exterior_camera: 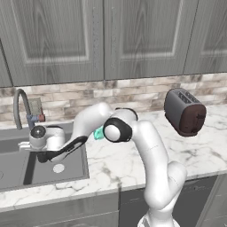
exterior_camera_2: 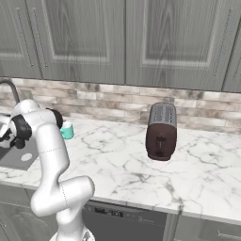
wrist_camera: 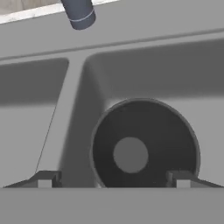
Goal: Place the mug in the left basin and the glass cup in the right basin of the sink.
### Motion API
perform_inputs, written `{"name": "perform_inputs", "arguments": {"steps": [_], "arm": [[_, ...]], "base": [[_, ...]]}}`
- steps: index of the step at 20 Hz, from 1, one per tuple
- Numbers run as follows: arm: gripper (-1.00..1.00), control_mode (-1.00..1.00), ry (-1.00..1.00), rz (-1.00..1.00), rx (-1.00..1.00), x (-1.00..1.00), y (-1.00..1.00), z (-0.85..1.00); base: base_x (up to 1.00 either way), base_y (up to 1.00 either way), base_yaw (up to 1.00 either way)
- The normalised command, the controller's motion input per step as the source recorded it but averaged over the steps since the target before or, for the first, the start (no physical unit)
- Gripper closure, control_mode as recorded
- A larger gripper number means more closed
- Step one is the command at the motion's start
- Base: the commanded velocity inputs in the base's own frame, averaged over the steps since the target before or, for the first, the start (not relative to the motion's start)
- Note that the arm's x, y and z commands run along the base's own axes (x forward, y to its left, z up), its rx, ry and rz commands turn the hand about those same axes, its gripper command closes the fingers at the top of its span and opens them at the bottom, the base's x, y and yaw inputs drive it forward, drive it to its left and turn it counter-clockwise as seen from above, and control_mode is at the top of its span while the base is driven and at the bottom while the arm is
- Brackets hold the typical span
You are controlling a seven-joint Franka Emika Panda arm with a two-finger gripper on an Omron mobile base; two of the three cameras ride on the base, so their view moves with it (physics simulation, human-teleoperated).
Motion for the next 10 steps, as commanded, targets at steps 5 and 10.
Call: {"name": "perform_inputs", "arguments": {"steps": [5, 10], "arm": [[-1.00, -1.00, -0.06, 0.00, 0.00, -0.30, -0.02, 0.49], [-1.00, -1.00, -0.06, 0.00, 0.00, -0.33, 0.00, 0.48]], "base": [[0.00, 0.00, 0.00], [0.00, 0.00, 0.00]]}}
